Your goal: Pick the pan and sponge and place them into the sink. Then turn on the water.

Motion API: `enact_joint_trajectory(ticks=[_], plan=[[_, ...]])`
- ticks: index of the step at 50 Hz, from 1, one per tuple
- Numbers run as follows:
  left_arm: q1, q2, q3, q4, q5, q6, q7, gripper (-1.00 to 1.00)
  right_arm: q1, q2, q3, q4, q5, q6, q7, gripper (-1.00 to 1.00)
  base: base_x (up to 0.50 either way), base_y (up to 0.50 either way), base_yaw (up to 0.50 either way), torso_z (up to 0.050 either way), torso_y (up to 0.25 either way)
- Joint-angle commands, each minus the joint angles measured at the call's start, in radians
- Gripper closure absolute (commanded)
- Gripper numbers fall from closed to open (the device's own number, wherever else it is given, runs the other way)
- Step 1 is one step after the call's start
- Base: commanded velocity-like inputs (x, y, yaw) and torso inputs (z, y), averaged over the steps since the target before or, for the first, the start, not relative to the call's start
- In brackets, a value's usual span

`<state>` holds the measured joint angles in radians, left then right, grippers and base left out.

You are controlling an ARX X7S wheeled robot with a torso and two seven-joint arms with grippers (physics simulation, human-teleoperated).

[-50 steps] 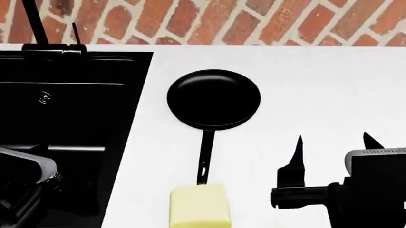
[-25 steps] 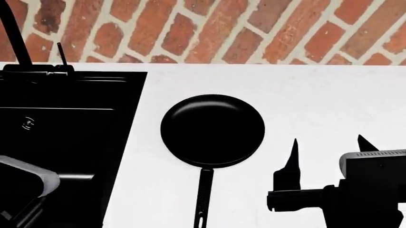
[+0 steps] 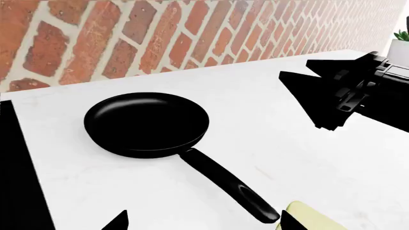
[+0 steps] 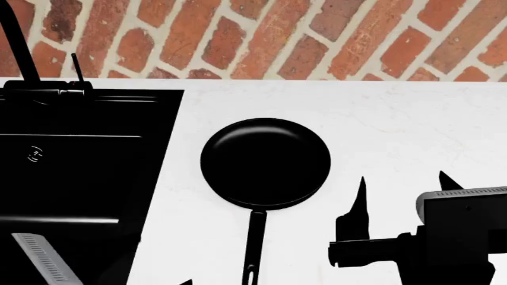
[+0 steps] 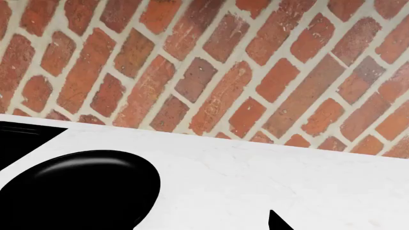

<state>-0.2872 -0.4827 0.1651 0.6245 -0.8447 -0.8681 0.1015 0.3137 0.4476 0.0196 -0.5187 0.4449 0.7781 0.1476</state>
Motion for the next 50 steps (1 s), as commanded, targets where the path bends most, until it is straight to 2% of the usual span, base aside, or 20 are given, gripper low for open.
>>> enact_joint_trajectory(ticks=[1,3,12,27,31,35,38,50], plan=[[0.022,-0.041,0.016,0.071,-0.113,-0.076,0.035,-1.00,0.004,0.000,-0.012,0.011,-0.001,-0.001,0.000,-1.00,0.00,0.00,0.00,0.000,0.000],[0.037,-0.063,0.067,0.105,-0.056,-0.054,0.069,-1.00,0.010,-0.002,-0.019,0.024,-0.005,-0.006,-0.003,-1.00,0.00,0.00,0.00,0.000,0.000],[0.044,-0.101,0.135,0.128,-0.012,-0.066,0.096,-1.00,0.021,-0.001,-0.029,0.029,-0.006,-0.004,-0.002,-1.00,0.00,0.00,0.00,0.000,0.000],[-0.029,-0.089,0.232,0.080,0.045,-0.086,0.127,-1.00,0.014,-0.003,-0.050,0.050,-0.010,-0.013,-0.008,-1.00,0.00,0.00,0.00,0.000,0.000],[-0.046,-0.098,0.211,0.067,0.028,-0.089,0.136,-1.00,0.014,-0.003,-0.056,0.055,-0.011,-0.015,-0.010,-1.00,0.00,0.00,0.00,0.000,0.000],[-0.109,-0.069,0.250,0.051,0.043,-0.118,0.132,-1.00,0.023,-0.004,-0.071,0.061,-0.016,-0.012,-0.011,-1.00,0.00,0.00,0.00,0.000,0.000],[-0.119,-0.092,0.248,0.051,0.042,-0.118,0.151,-1.00,0.025,-0.002,-0.074,0.061,-0.015,-0.009,-0.012,-1.00,0.00,0.00,0.00,0.000,0.000],[-0.204,-0.055,0.361,-0.028,0.111,-0.123,0.196,-1.00,0.024,-0.001,-0.079,0.069,-0.013,-0.012,-0.013,-1.00,0.00,0.00,0.00,0.000,0.000]])
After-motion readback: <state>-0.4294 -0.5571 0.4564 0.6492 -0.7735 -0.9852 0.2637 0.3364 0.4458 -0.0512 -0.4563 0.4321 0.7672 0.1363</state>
